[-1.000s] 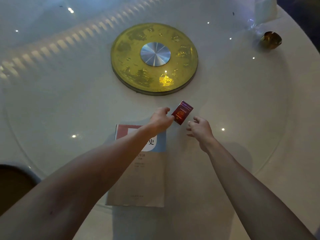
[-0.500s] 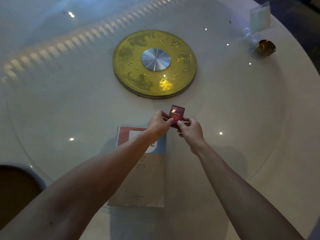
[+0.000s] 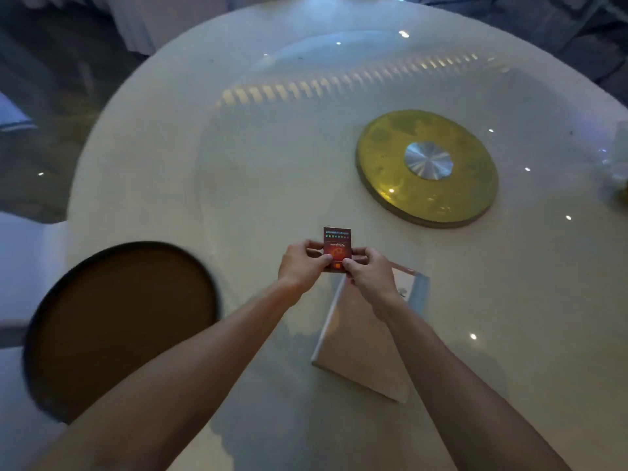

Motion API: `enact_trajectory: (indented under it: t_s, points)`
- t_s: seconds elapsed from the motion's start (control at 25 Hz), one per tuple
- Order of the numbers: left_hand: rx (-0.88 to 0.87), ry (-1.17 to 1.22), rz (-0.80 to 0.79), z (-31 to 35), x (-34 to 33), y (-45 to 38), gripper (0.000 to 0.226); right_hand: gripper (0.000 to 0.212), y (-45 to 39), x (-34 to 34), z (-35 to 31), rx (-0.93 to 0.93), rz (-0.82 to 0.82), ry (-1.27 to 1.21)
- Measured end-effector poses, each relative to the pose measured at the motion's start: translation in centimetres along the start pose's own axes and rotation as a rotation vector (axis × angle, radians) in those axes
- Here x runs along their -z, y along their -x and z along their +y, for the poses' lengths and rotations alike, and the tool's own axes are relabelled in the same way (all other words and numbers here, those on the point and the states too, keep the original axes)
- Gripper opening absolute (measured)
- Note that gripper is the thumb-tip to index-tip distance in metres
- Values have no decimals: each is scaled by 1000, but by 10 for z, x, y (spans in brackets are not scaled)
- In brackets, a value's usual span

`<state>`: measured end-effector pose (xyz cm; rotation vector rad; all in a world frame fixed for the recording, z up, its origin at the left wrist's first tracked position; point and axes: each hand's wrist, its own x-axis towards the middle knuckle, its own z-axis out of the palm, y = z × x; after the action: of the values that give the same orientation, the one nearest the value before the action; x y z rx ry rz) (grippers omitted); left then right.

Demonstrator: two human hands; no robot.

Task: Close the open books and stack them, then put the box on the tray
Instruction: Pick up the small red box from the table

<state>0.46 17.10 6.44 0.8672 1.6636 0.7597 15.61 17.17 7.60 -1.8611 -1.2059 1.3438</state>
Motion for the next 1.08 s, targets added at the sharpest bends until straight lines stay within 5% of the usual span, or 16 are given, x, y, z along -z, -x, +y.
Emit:
enact_trajectory:
  t_s: [0.16,0.52,1.08]
  points:
    - [36,61,171,-44,87,23,6,17,26,-88,-13,7,-158,108]
    - [196,28,396,-154,224,70,11,21,86,-254,-12,53,-409,387]
    - [318,-28,400,-196,263,66,18,38,95,-309,-6,-21,-549,460]
